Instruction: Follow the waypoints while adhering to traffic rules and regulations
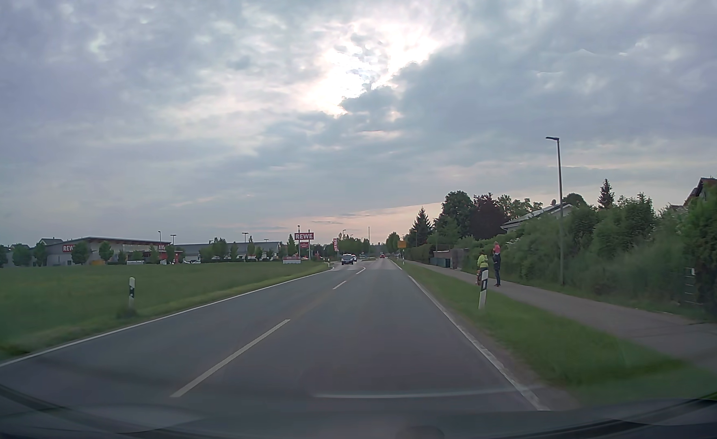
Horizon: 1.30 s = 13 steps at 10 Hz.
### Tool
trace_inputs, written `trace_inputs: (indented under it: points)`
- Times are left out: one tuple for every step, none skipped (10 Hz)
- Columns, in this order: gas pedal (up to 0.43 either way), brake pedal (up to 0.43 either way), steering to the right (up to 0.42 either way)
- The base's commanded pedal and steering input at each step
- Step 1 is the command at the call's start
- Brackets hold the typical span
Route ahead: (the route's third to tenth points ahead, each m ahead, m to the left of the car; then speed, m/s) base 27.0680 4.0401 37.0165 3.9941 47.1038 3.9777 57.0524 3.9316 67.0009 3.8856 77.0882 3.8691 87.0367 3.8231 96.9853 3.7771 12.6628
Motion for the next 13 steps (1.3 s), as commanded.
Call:
trace_inputs:
  points:
    - [0.150,0.000,-0.004]
    - [0.150,0.000,-0.003]
    - [0.150,0.000,-0.003]
    - [0.138,0.000,-0.003]
    - [0.138,0.000,-0.003]
    - [0.138,0.000,-0.003]
    - [0.138,0.000,-0.003]
    - [0.138,0.000,-0.002]
    - [0.138,0.000,-0.002]
    - [0.138,0.000,-0.001]
    - [0.138,0.000,-0.001]
    - [0.138,0.000,-0.001]
    - [0.138,0.000,-0.001]
